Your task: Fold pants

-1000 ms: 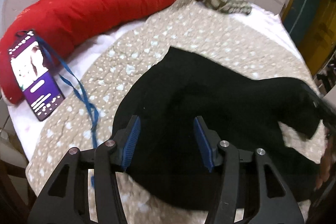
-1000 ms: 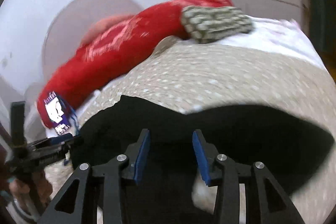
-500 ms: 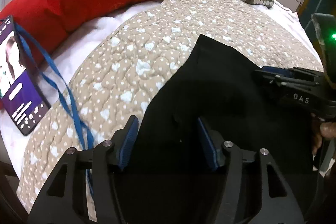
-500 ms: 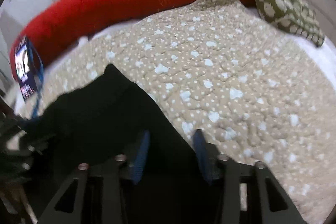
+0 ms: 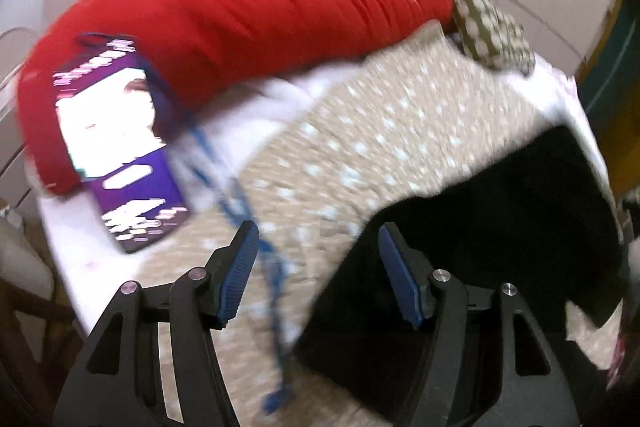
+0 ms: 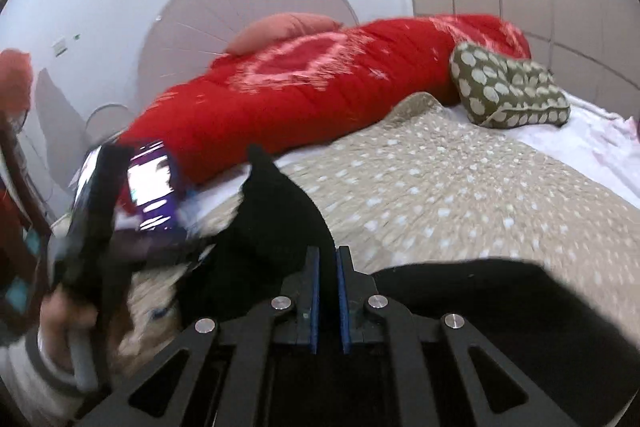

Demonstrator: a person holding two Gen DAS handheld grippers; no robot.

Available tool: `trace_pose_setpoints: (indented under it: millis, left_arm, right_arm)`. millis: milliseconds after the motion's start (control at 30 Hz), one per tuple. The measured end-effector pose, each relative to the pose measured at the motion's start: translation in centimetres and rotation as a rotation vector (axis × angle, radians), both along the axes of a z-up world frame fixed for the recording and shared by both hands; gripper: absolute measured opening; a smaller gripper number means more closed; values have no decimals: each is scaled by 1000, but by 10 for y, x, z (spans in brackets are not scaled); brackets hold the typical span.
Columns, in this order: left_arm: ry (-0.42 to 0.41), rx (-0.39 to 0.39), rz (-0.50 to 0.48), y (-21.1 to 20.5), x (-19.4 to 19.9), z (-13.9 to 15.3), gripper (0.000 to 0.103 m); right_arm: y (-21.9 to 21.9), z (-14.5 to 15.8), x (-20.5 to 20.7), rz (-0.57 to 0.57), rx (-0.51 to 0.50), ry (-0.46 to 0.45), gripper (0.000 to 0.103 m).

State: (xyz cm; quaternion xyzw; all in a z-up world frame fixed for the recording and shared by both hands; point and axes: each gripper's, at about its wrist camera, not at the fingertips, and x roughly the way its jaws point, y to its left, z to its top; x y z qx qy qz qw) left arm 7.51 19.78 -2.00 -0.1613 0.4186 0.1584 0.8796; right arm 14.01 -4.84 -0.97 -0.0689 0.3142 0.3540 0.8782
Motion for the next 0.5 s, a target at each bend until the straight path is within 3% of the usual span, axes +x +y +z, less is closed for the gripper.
trace_pose_setpoints:
  millis: [133,200,300,400,500]
  left_arm:
    - [-54,7,78,22,-36,23,63]
    - [-62,3,77,20,-43,28,63]
    - [-54,-2,31,2,-47,26,63]
    - [-46,-19,-37,-20,-46,19,63]
    - [-32,-34,-103,-44,-44,11,63]
  right_arm:
    - [28,-42,-67,70,11,105,5]
    - [56,-72,-79,97,-21,177,5]
    - [76,-102,-80,53,-52,209,5]
    - [42,-87,-84,38,44,248,13]
    - [-27,-69,-95,-116,60,206,27]
